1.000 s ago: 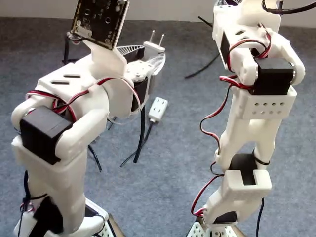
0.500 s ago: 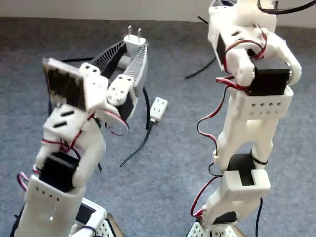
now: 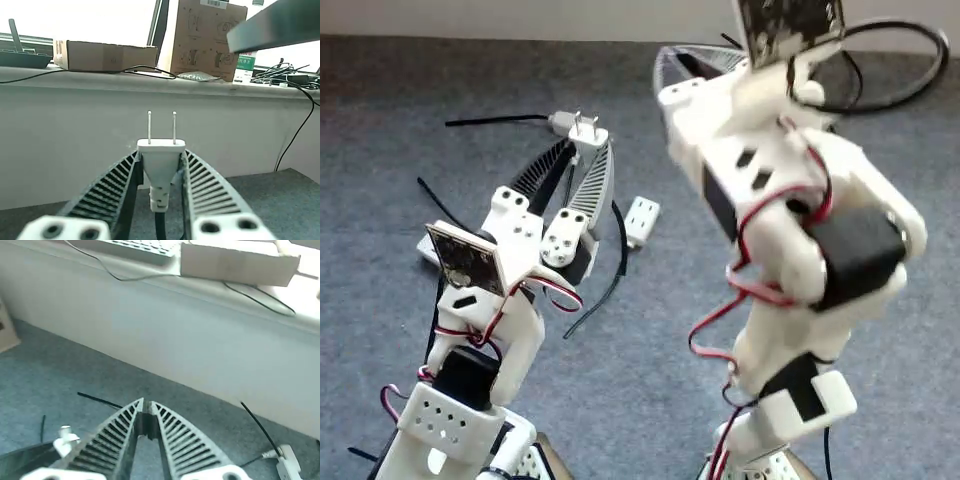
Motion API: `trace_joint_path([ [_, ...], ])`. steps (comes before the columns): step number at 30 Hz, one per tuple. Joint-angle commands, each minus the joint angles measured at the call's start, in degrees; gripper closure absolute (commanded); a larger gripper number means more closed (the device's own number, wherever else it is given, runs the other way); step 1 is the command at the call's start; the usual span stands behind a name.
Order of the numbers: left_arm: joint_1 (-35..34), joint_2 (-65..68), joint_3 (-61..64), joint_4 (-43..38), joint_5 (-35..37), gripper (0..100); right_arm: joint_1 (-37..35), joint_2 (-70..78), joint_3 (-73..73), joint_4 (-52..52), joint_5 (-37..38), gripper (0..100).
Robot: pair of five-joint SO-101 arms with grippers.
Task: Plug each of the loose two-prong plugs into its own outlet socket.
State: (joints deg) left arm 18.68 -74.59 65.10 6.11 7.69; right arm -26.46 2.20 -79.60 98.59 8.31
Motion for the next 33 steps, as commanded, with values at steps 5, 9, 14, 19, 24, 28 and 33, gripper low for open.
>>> trace_joint_path([
  [5,5.23,-3.03,1.80,-1.67,1.85,99,-13.41,-5.32,10.24,1.98,7.12,99.0],
  [9,4.79,-3.82,1.98,-6.51,1.76,99,-19.21,-5.14,16.40,1.71,11.34,99.1],
  [14,4.70,-3.91,2.07,-6.77,1.67,99,-18.42,-4.70,17.63,-0.66,11.87,99.1],
  [19,4.70,-4.00,1.89,-6.77,1.67,99,-9.98,0.40,22.46,-7.96,12.04,99.1],
  [24,4.70,-4.00,1.63,-6.77,1.76,99,-0.66,6.81,22.55,-15.43,12.04,99.1],
  [28,4.70,-4.00,1.63,-6.86,1.76,99,4.35,8.92,22.55,-18.33,12.04,99.1],
  [33,4.70,-4.00,1.63,-6.95,1.76,99,6.20,8.92,22.55,-19.21,12.04,99.1],
])
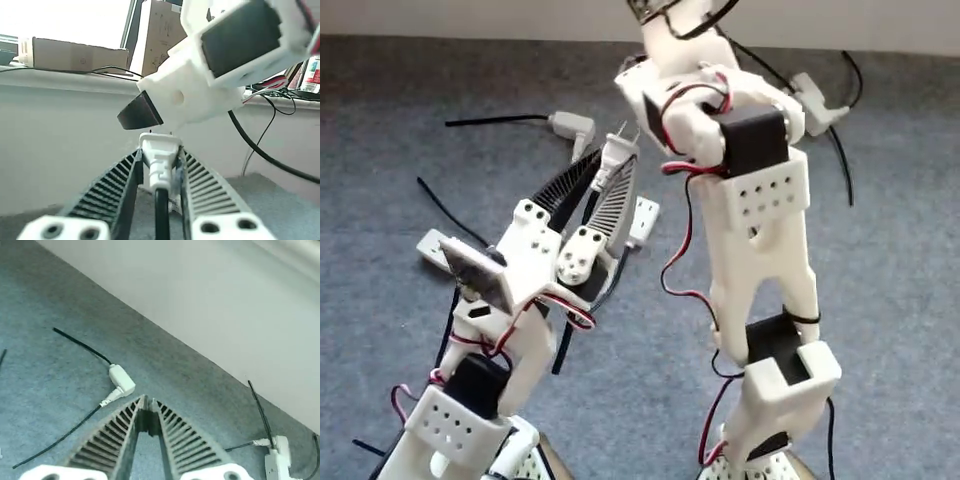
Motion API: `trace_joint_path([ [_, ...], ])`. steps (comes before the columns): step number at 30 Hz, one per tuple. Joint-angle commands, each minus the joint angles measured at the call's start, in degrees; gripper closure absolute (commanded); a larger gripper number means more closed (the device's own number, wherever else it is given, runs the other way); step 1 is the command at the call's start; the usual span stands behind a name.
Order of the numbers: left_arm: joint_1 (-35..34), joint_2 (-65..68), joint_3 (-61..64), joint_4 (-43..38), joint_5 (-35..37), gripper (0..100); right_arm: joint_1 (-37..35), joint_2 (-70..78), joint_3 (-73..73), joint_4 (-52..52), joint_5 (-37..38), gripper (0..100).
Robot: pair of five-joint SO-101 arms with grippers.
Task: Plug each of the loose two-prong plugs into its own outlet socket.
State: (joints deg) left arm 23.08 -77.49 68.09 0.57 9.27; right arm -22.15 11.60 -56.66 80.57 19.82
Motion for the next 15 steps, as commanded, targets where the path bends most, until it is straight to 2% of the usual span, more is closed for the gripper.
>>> trace_joint_path([
  [1,0.31,-1.10,-1.36,-1.41,0.18,99,1.89,-0.57,-0.40,-1.10,0.53,99.1],
  [8,0.13,-0.92,-0.48,-1.14,0.18,99,1.98,-3.12,-0.48,-0.66,0.35,99.1],
  [13,-4.88,-0.13,1.80,-1.05,0.44,99,3.74,-10.07,-0.04,1.27,0.00,99.1],
  [15,-7.52,1.27,1.19,1.67,0.44,99,5.32,-12.09,0.04,1.27,0.00,99.1],
])
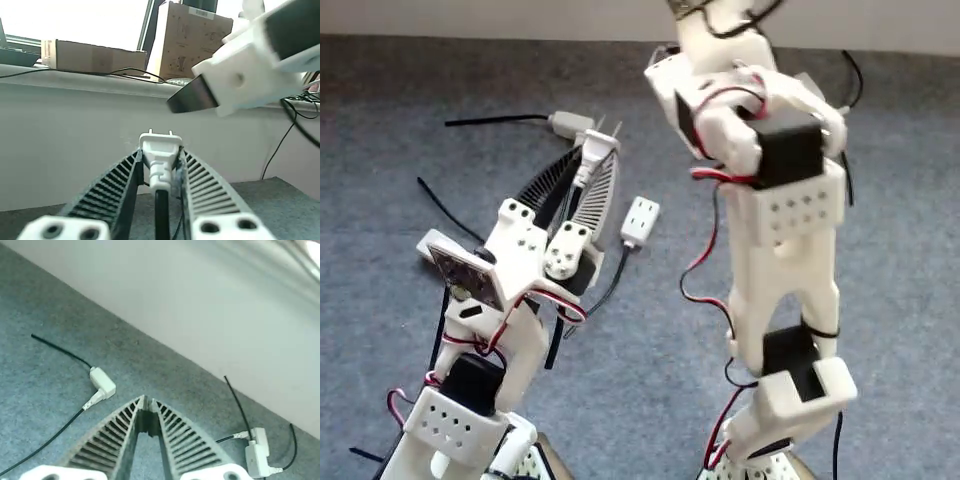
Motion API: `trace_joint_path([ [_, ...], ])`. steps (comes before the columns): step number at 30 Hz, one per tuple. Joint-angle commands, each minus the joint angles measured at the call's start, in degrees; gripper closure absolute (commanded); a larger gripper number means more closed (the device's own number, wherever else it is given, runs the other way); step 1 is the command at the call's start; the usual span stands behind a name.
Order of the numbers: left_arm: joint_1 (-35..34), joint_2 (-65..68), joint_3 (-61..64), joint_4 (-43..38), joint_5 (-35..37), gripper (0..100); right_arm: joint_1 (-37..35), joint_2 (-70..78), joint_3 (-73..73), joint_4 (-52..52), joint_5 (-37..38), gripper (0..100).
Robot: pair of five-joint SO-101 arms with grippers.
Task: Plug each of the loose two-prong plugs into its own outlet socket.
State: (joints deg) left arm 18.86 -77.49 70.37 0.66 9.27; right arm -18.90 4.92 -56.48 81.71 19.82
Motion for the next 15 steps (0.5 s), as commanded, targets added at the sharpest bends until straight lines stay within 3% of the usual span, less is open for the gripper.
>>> trace_joint_path([
  [1,-4.26,2.59,-2.33,3.34,0.53,99,2.59,-6.02,-0.04,0.13,-0.09,99.1],
  [6,-5.67,17.80,-16.13,16.18,0.53,99,6.46,-6.29,-0.57,-0.40,-4.48,99.1],
  [15,-5.76,53.85,-63.08,58.46,0.53,99,9.36,-6.37,-0.66,-1.27,-5.10,99.1],
])
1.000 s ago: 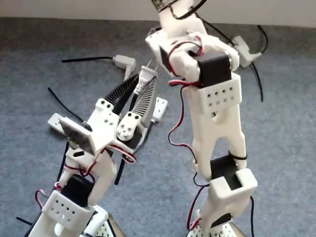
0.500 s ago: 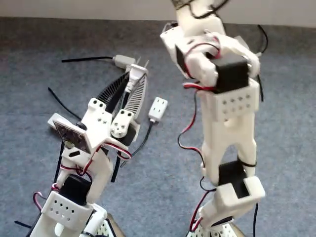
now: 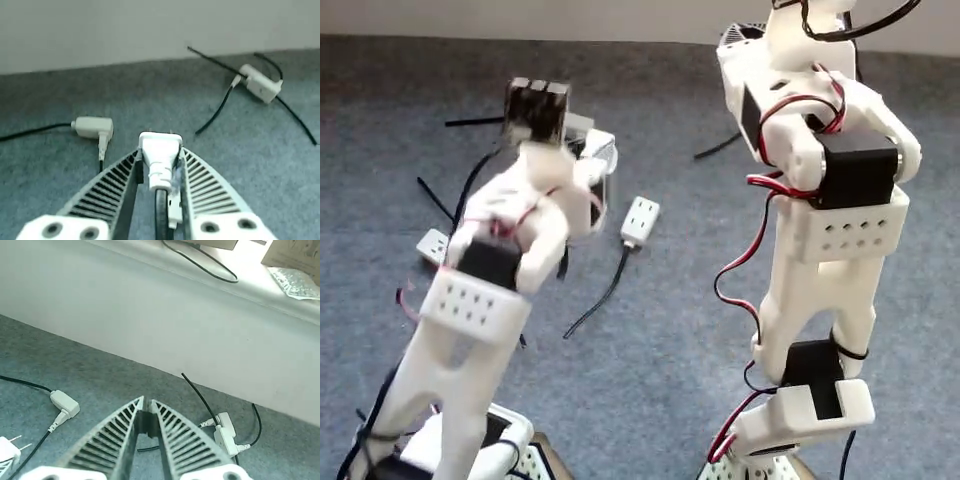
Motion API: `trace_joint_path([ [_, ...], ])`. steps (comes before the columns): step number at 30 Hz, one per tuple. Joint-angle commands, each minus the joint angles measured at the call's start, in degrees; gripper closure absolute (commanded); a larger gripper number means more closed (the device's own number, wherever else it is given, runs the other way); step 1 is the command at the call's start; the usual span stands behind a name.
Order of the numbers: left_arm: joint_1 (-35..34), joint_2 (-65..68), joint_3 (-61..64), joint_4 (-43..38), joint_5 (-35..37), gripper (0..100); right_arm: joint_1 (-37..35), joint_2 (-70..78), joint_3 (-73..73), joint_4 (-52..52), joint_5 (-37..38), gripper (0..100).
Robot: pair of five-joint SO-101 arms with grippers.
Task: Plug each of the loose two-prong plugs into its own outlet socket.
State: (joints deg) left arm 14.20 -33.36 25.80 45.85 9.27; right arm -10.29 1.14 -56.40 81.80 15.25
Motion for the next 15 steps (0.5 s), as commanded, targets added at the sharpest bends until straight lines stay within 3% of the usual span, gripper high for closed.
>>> trace_joint_path([
  [1,-1.10,13.23,-23.25,17.14,0.53,99,0.75,-2.51,-0.75,-1.36,-0.53,99.1],
  [7,-1.10,34.15,-47.43,34.90,0.26,99,0.75,-2.51,-0.75,-1.36,-0.44,99.1],
  [15,-0.92,56.48,-66.51,42.11,0.26,99,0.75,-2.51,-0.75,-1.36,-0.53,99.1],
])
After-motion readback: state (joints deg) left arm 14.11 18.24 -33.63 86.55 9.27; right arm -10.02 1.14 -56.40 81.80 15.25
